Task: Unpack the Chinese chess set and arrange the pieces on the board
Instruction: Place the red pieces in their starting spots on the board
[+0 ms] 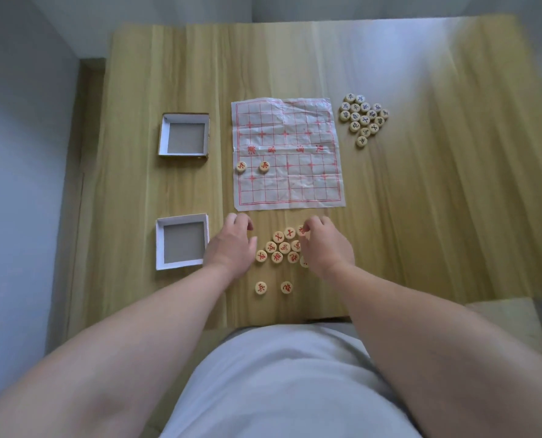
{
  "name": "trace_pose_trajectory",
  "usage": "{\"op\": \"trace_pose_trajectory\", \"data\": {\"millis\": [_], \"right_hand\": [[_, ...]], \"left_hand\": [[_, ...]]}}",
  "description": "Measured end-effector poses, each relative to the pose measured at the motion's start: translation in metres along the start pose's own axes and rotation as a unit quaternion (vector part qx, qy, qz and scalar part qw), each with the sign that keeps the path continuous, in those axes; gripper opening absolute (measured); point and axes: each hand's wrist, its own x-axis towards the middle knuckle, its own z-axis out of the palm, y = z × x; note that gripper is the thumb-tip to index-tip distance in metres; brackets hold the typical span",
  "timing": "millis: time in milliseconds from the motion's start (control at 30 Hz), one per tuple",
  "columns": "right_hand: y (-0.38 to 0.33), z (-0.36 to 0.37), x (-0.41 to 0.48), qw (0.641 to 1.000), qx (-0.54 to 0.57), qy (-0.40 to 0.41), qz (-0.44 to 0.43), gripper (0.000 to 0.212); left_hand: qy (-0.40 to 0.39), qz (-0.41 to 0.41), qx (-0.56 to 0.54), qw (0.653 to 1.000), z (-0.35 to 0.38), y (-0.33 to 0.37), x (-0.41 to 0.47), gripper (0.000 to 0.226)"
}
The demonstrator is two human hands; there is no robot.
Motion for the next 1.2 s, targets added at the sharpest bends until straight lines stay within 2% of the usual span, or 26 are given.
{"op": "trace_pose_trajectory", "data": {"millis": [233,400,533,733,933,1100,1200], "right_hand": [[0.025,0.022,-0.044,1.000,-0.016,-0.004,0.013,0.021],[0.020,0.030,-0.055,1.000,-0.014,-0.020,0.010,0.027],[0.019,0.033,-0.061,0.999,-0.018,-0.016,0.025,0.015],[0.023,0.034,-0.067,0.999,-0.010,-0.024,0.021,0.025],[0.026,0.034,-0.062,0.999,-0.021,-0.024,0.012,0.020],[0.026,0.018,-0.046,1.000,-0.012,-0.002,0.021,0.022],[0.022,0.000,-0.021,0.999,0.003,0.022,0.039,0.022]], "left_hand": [[-0.045,0.039,0.004,0.998,0.020,-0.014,-0.045,0.007],[-0.092,0.093,0.068,0.989,0.025,-0.018,-0.066,0.022],[-0.106,0.117,0.089,0.983,0.032,-0.019,-0.071,0.034],[-0.084,0.132,0.092,0.983,0.033,-0.015,-0.069,0.027],[-0.078,0.148,0.086,0.982,0.031,-0.020,-0.067,0.023],[-0.022,0.170,0.046,0.984,0.018,-0.006,-0.044,0.018],[0.006,0.155,0.024,0.988,0.002,0.017,-0.006,0.016]]}}
